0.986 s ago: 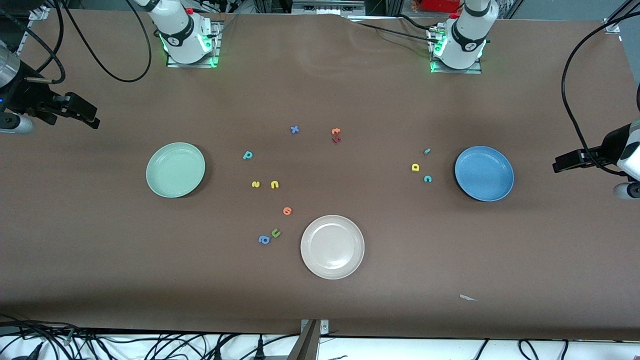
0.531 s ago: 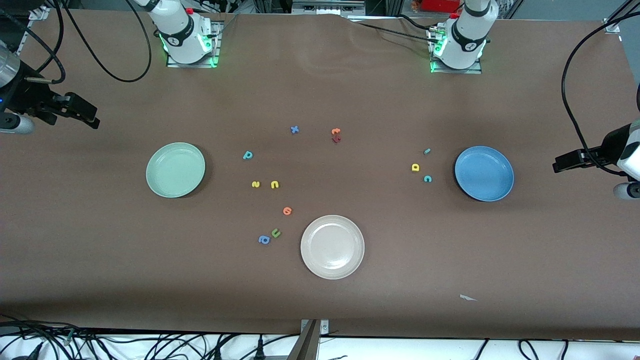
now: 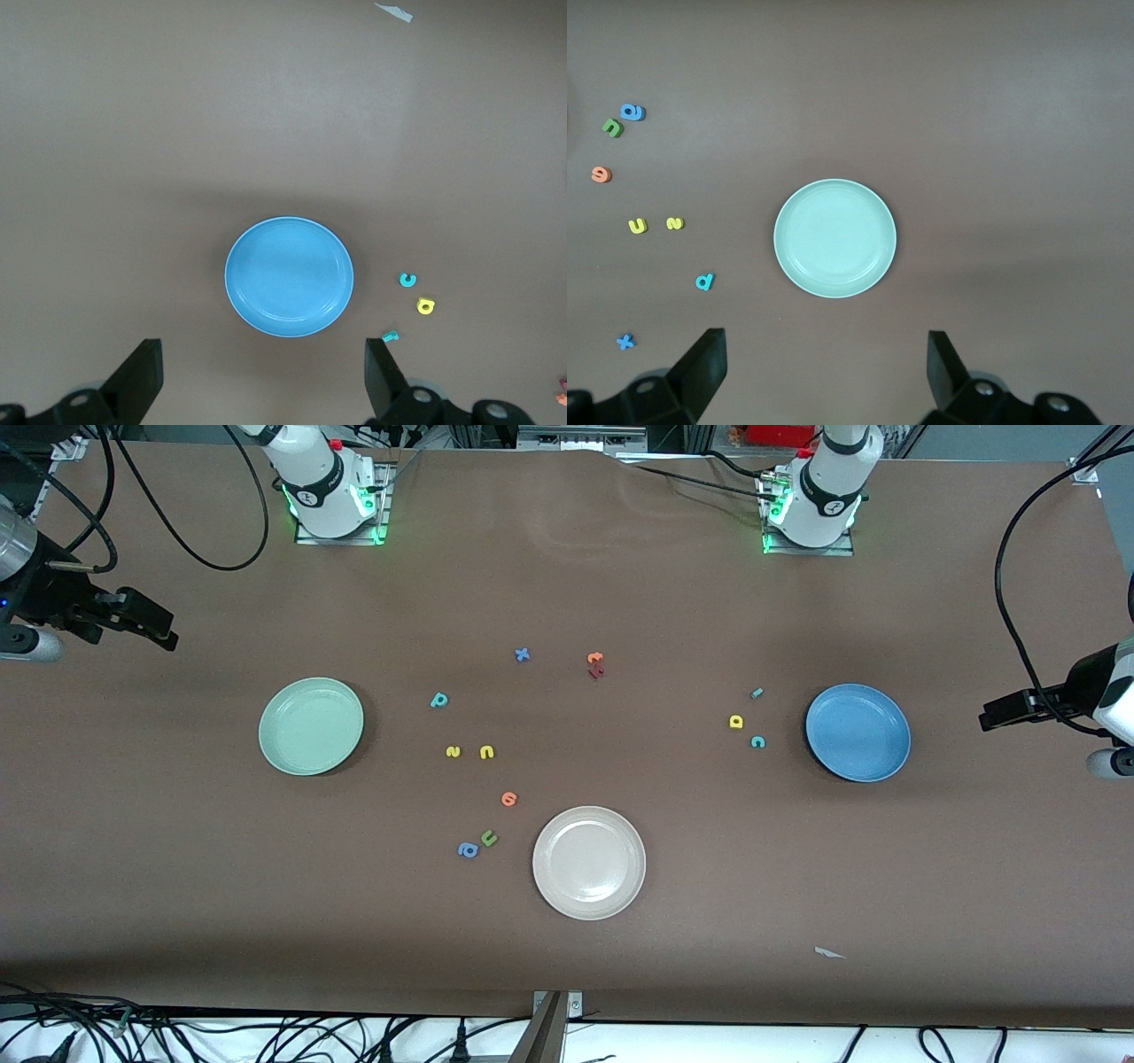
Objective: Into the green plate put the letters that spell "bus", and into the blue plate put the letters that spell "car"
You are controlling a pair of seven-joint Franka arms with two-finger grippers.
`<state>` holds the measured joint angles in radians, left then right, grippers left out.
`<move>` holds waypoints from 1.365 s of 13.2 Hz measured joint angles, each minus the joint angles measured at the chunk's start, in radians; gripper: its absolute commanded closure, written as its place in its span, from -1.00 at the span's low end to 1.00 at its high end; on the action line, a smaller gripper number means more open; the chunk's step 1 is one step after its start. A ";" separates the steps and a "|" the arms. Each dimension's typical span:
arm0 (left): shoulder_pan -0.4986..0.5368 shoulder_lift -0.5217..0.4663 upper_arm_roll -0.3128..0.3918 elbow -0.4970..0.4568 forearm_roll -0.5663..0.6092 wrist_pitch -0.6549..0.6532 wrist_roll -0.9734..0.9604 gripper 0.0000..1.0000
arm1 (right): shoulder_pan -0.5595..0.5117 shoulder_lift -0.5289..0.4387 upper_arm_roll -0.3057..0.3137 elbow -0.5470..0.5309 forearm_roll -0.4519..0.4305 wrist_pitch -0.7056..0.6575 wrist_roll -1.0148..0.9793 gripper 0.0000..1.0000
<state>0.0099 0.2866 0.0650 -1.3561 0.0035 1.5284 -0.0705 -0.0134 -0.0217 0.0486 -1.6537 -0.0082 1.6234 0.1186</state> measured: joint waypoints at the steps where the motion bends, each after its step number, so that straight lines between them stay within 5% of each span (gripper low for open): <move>1: 0.000 0.000 0.000 0.000 0.000 0.000 0.000 -1.00 | 0.000 0.000 0.000 0.000 0.000 0.000 0.000 -1.00; 8: 0.000 0.000 -0.001 0.000 0.000 -0.001 0.000 -1.00 | 0.004 0.011 0.028 -0.010 0.002 -0.014 0.000 -1.00; 12: 0.000 0.001 -0.002 -0.002 0.000 -0.003 0.000 -1.00 | 0.095 0.119 0.072 -0.026 0.004 -0.016 0.077 -1.00; 18: -0.022 0.020 -0.008 -0.020 -0.042 -0.008 -0.002 -1.00 | 0.185 0.276 0.074 -0.142 0.007 0.252 0.234 -1.00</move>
<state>-0.0119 0.3067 0.0570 -1.3759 -0.0380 1.5202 -0.0722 0.1713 0.2547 0.1227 -1.7954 -0.0016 1.8756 0.3521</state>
